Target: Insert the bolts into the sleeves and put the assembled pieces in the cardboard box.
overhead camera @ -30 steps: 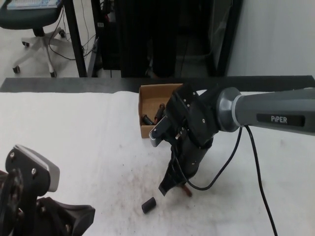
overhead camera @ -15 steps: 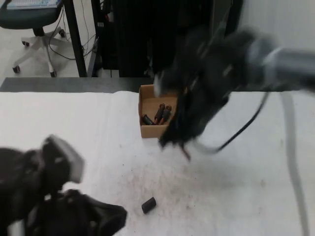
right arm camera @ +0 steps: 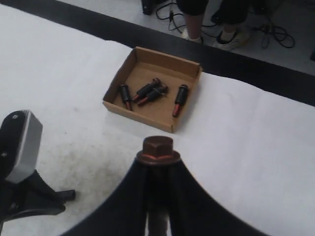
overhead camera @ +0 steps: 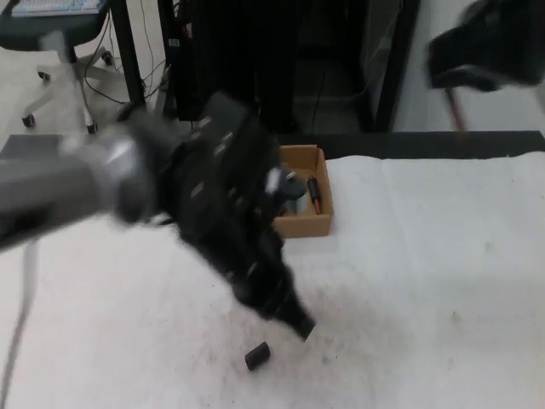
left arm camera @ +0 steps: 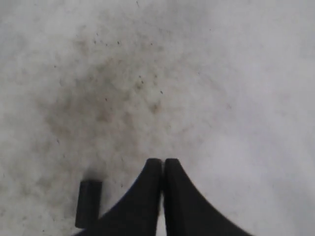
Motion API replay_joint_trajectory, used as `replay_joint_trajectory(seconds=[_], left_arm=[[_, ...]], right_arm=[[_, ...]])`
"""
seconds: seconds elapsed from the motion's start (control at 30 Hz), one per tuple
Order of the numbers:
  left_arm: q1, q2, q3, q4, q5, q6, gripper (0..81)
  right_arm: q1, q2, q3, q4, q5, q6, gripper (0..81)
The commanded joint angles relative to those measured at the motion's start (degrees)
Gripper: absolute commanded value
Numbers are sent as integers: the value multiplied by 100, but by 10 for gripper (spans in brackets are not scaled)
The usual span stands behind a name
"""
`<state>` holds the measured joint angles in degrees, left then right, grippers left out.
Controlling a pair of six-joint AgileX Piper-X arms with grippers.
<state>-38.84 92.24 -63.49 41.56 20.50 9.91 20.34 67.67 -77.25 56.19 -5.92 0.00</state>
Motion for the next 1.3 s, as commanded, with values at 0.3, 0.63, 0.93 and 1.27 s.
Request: replay_joint_trajectory(seconds=[0.3, 0.63, 0.93, 1.27], left_arm=[[-9, 1421, -1784, 2333, -1190, 729, 440], [-16, 1418, -1771, 2472, -1413, 1141, 440], [-134, 1640, -1771, 2497, -1408, 2045, 440], [-147, 1974, -1771, 2283, -1408, 1726, 440]], right_arm=[[-1171, -664, 406, 264, -944, -207, 8], [-1181, -1031, 1486, 104, -1396, 42, 8], [-1181, -1271, 1574, -159, -1421, 220, 8], [-1181, -1280, 1574, -157, -1421, 220, 8]])
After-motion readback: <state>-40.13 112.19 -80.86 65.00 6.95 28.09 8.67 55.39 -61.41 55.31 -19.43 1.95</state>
